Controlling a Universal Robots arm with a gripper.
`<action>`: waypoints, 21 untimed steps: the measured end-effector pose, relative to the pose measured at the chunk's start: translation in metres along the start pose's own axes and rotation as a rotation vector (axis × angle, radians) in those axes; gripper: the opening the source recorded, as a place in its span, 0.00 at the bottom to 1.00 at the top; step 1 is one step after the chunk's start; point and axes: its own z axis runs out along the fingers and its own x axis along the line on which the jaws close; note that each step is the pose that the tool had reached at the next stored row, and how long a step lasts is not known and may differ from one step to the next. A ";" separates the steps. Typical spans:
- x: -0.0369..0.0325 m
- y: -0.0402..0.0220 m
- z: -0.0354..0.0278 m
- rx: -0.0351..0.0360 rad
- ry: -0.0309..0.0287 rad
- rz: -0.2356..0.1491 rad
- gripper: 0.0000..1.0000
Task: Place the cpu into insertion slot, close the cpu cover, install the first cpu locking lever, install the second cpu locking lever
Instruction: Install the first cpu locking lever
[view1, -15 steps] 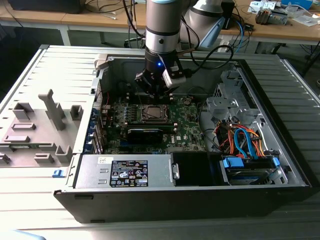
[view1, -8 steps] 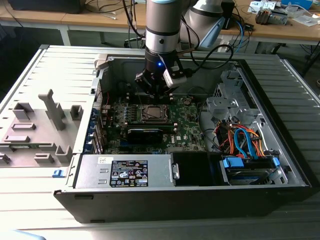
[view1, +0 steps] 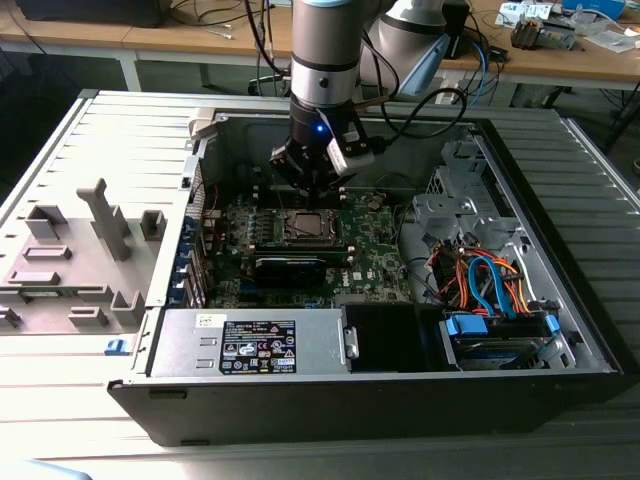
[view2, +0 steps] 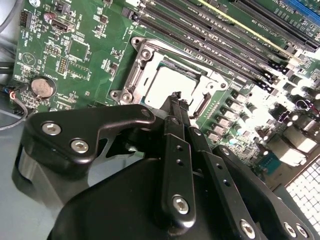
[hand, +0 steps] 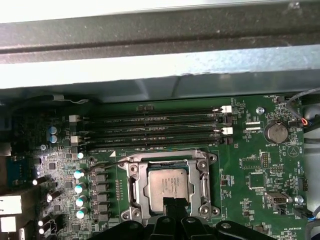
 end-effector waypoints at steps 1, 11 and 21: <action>0.0000 0.0000 0.0000 0.0000 -0.0002 -0.004 0.11; 0.0000 0.0000 0.0000 0.0001 -0.0013 -0.031 0.11; 0.0000 0.0000 0.0000 0.0003 -0.0025 -0.060 0.11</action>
